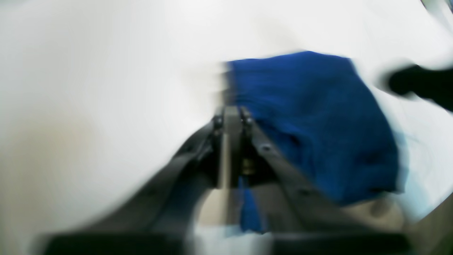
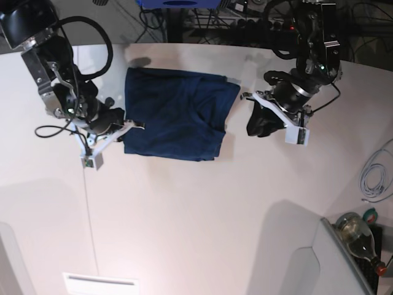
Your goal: Layout the t-shirt on the table in an organized manner, then fold the t-shirt properly
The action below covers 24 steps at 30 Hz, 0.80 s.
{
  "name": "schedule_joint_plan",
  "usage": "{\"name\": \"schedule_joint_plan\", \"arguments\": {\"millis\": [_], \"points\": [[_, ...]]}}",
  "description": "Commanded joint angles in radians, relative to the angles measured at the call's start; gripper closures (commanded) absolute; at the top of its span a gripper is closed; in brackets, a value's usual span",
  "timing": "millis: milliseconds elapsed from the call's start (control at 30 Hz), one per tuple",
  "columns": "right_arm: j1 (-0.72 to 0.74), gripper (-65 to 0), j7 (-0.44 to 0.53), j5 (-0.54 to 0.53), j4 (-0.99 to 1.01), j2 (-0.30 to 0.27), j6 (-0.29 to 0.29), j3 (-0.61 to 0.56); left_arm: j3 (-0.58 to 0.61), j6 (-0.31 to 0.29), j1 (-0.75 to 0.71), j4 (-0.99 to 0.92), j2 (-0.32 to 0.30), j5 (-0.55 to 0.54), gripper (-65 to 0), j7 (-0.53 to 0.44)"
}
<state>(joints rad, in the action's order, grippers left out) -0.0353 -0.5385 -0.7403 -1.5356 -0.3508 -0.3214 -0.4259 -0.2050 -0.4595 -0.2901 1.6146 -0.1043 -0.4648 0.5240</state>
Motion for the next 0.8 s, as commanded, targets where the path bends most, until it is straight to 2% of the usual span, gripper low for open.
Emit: {"name": "schedule_joint_plan", "arguments": {"millis": [0, 67, 100, 300, 467, 667, 767], "points": [[0.007, -0.8, 0.018, 0.001, -0.029, -0.021, 0.005, 0.011, 0.008, -0.015, 0.013, -0.010, 0.005, -0.027, -32.6, -0.014], [-0.004, -0.8, 0.019, 0.001, -0.039, -0.040, 0.005, 0.011, 0.016, -0.017, 0.022, -0.058, -0.021, -0.053, -50.4, -0.015], [-0.005, -0.8, 0.019, 0.001, -0.042, -0.043, 0.005, 0.011, 0.031, -0.026, 0.030, -0.086, -0.025, -0.061, -54.1, -0.018], [-0.018, -0.8, 0.018, 0.000, -0.036, -0.052, 0.005, 0.011, 0.075, -0.175, 0.098, -0.261, -0.019, -0.084, -47.9, -0.021], [-0.025, -0.8, 0.019, 0.000, -0.041, -0.058, 0.005, 0.011, 0.080, -0.180, 0.144, -0.379, -0.013, -0.081, -47.2, -0.023], [-0.041, -0.8, 0.022, -0.005, -0.042, -0.070, 0.005, 0.015, 0.097, -0.180, 0.191, -0.472, 0.033, -0.050, -47.1, -0.023], [-0.091, -0.8, 0.022, -0.006, -0.042, -0.063, 0.005, 0.103, 0.155, -0.178, 0.206, -0.478, 0.039, -0.010, -47.1, -0.023]]}}
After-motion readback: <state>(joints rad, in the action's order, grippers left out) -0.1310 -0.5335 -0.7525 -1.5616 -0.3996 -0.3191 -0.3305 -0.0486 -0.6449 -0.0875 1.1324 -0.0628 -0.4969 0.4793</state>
